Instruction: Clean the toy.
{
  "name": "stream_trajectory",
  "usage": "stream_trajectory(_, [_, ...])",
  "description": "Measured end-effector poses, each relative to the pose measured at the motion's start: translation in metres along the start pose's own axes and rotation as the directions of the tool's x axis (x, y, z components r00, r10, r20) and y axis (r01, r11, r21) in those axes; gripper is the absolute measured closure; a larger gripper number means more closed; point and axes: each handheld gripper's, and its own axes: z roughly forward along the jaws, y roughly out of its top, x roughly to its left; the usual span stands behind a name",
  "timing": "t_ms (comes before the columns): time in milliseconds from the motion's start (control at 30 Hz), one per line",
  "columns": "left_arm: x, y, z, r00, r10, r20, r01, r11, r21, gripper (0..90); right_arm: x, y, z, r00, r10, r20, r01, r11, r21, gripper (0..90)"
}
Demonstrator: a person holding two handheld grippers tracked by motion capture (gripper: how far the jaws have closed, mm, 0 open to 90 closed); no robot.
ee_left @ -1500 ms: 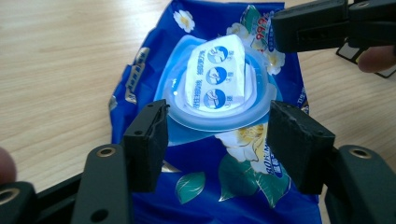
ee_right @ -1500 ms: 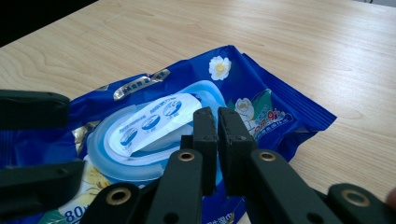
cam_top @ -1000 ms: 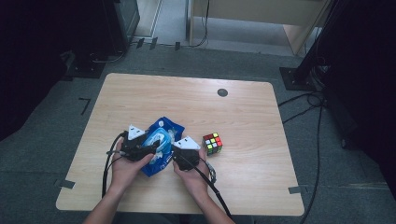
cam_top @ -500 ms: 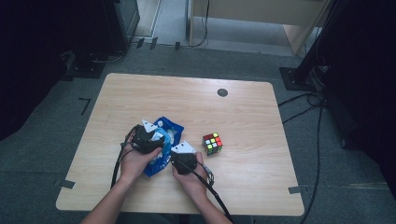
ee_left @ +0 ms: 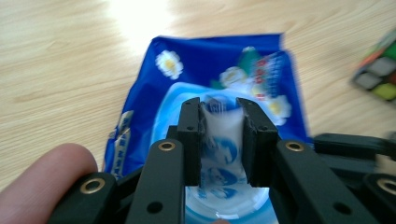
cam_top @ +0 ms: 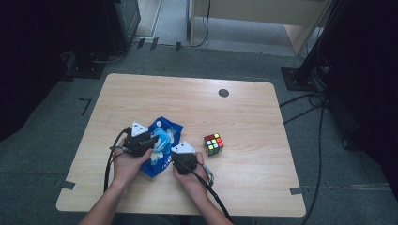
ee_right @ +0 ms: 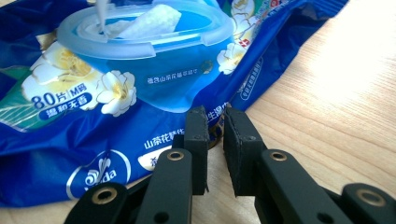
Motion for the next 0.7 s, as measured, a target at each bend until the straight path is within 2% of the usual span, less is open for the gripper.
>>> stream_trajectory(33, [0.0,-0.002,-0.003,1.0,0.004,0.003,-0.004,0.9999,-0.011,72.0,0.0,0.0,0.0,1.0,0.005,-0.001,-0.005,1.0,0.002,80.5])
stream_trajectory(100, [0.001,-0.006,-0.007,0.9994,0.003,0.035,-0.002,0.9995,-0.031,71.3,0.0,0.0,0.0,1.0,0.0,0.005,0.0,1.0,0.0,80.5])
stream_trajectory(200, [0.0,-0.012,-0.008,0.9963,0.049,0.07,-0.048,0.9988,-0.011,70.5,0.002,0.0,0.0,0.9998,-0.013,0.017,0.013,1.0,-0.002,80.6])
stream_trajectory(267, [-0.001,-0.014,-0.007,0.9951,0.059,0.079,-0.059,0.9982,-0.005,70.4,0.003,0.0,0.0,0.9997,-0.015,0.019,0.015,1.0,0.0,80.6])
stream_trajectory(367, [0.0,-0.014,-0.005,0.9951,0.035,0.093,-0.037,0.999,0.023,69.5,0.003,0.0,0.0,0.9996,-0.015,0.023,0.015,1.0,0.0,80.6])
stream_trajectory(400, [0.0,-0.013,-0.003,0.9962,0.021,0.084,-0.025,0.9989,0.04,68.1,0.003,0.0,0.0,0.9996,-0.015,0.023,0.015,1.0,0.0,80.6])
stream_trajectory(467, [-0.001,-0.014,0.0,0.9991,0.013,0.041,-0.016,0.9974,0.07,66.3,0.003,0.0,0.0,0.9996,-0.017,0.023,0.017,1.0,-0.001,80.6])
stream_trajectory(567, [-0.004,-0.014,0.005,0.9989,0.047,-0.011,-0.045,0.9955,0.083,68.5,0.003,0.0,0.0,0.9995,-0.02,0.025,0.02,1.0,0.001,80.6])
stream_trajectory(633, [-0.008,-0.013,0.01,0.9959,0.079,-0.044,-0.075,0.9926,0.095,69.7,0.003,0.0,0.0,0.9995,-0.021,0.025,0.021,1.0,0.0,80.6])
stream_trajectory(700, [-0.01,-0.012,0.013,0.9951,0.086,-0.048,-0.081,0.9916,0.101,70.9,0.003,0.0,0.0,0.9995,-0.02,0.025,0.02,1.0,0.0,80.5])
